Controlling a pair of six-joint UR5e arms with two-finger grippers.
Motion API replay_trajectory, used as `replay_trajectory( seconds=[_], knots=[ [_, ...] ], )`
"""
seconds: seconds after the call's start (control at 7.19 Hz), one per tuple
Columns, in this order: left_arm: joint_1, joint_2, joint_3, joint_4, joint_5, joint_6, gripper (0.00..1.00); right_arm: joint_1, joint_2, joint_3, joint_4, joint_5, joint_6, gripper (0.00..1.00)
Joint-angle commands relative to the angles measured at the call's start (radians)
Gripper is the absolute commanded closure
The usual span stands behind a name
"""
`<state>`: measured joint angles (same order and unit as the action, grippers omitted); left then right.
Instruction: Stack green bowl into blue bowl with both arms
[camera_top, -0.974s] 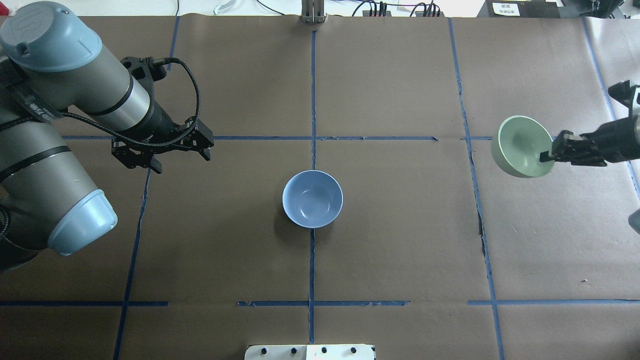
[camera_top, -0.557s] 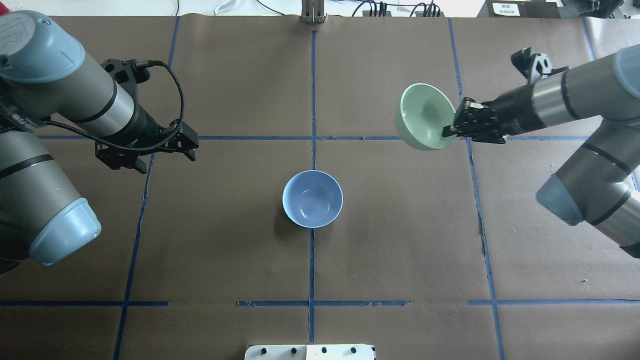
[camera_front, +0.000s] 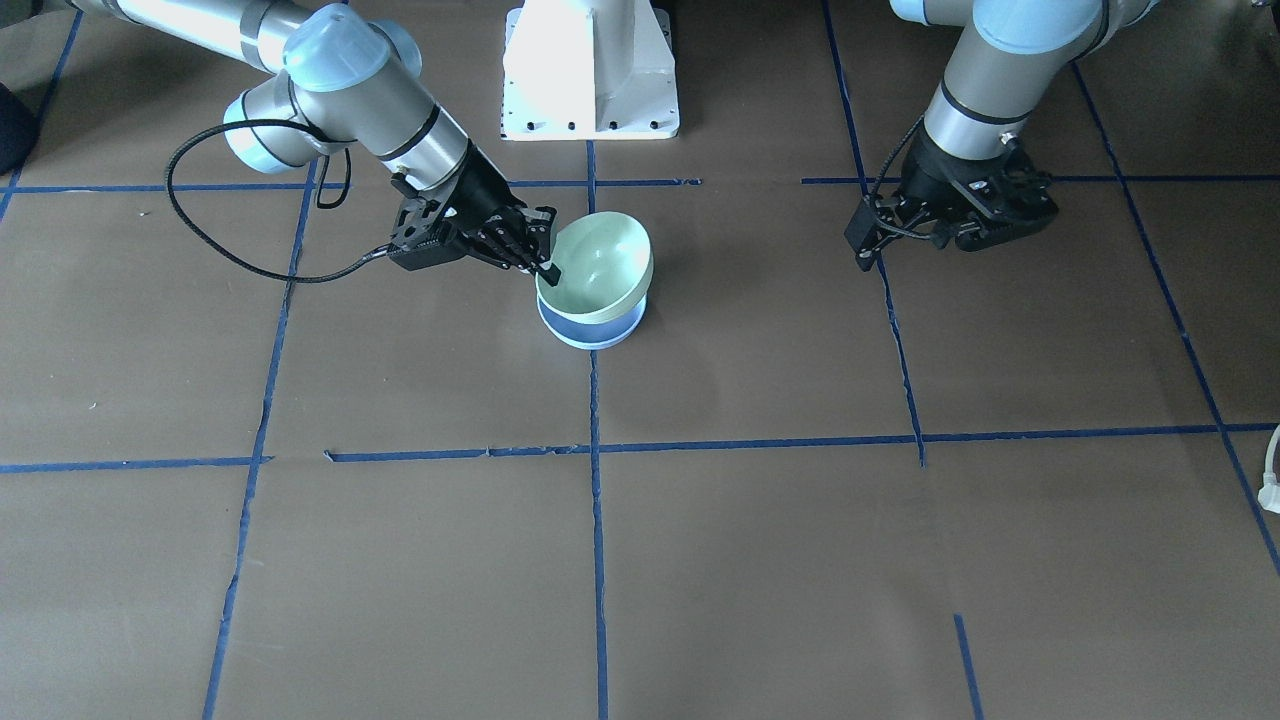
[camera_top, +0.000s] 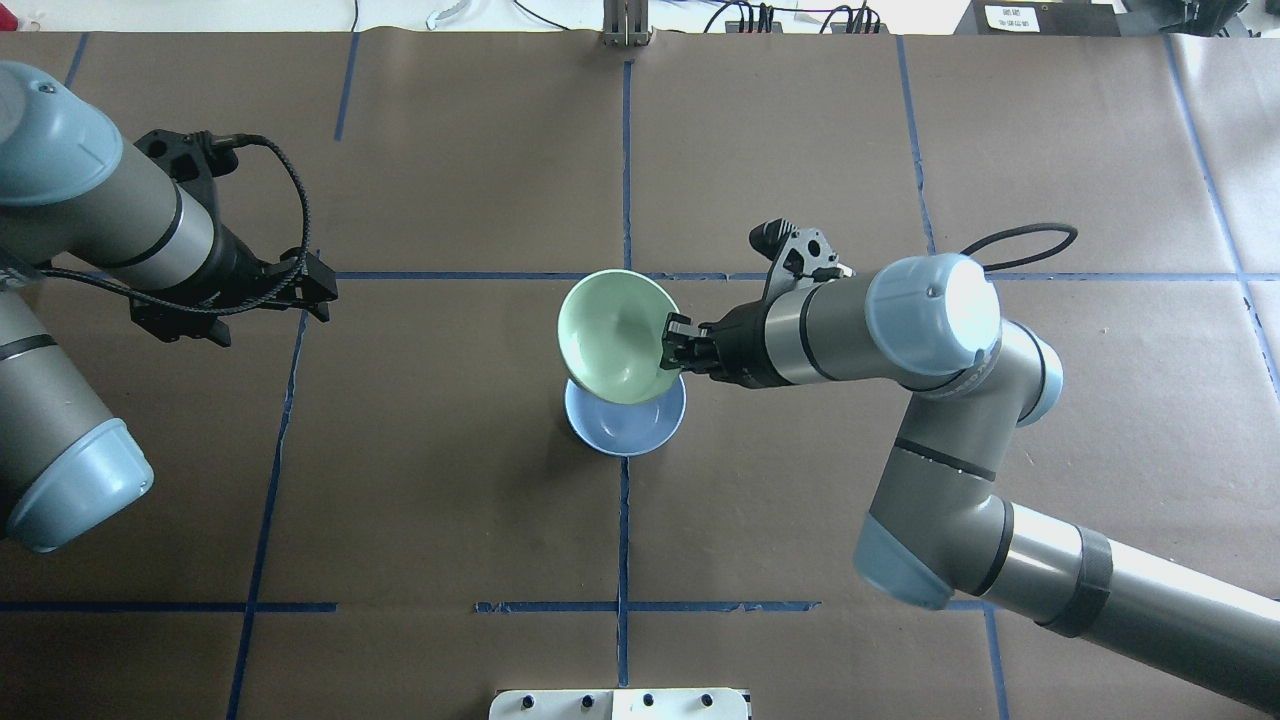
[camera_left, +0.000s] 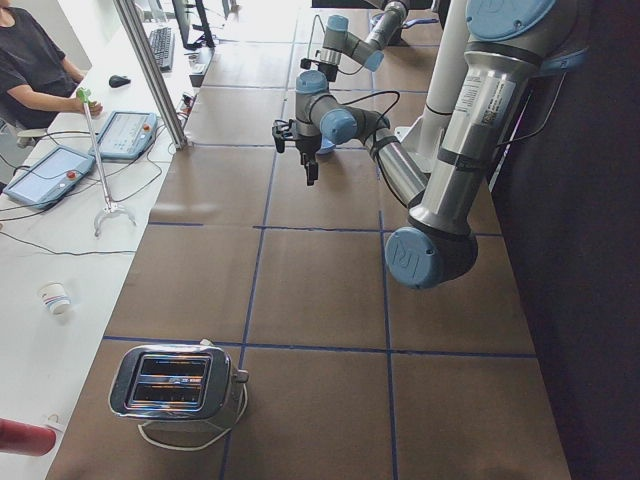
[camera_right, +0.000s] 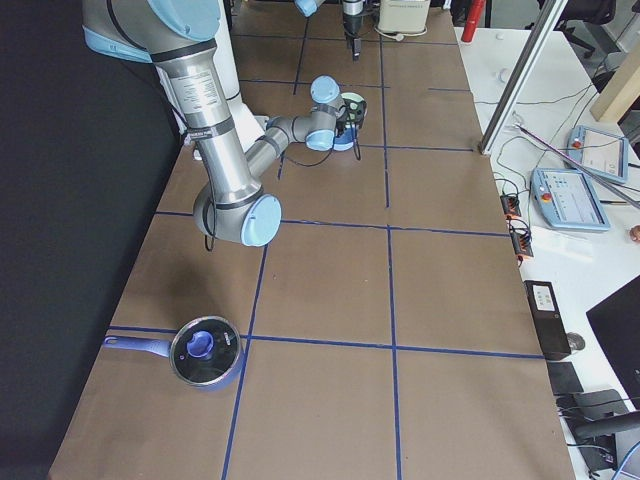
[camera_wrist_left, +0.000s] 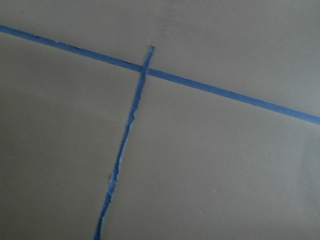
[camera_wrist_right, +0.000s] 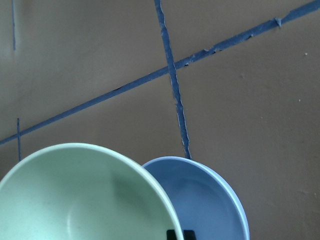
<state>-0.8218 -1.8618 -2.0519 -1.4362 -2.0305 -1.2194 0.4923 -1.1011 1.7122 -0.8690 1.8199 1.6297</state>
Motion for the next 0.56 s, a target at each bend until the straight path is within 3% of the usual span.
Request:
replay_trajectory(
  seconds=[0.0,0.14,0.28,0.42],
  knots=[
    [-0.049,0.062,-0.004,0.000,-0.007,0.121,0.00,-0.027,-0.013,-0.013,-0.002,-0.027,-0.008,1.00],
    [-0.078,0.082,-0.004,0.000,-0.008,0.164,0.00,-0.027,-0.011,-0.017,-0.004,-0.027,-0.008,0.99],
    [-0.108,0.108,-0.002,0.000,-0.029,0.210,0.00,-0.029,0.001,-0.016,-0.028,-0.028,-0.008,0.76],
    [-0.135,0.130,-0.001,0.000,-0.042,0.266,0.00,-0.024,0.003,-0.013,-0.034,-0.033,-0.010,0.01]
  ],
)
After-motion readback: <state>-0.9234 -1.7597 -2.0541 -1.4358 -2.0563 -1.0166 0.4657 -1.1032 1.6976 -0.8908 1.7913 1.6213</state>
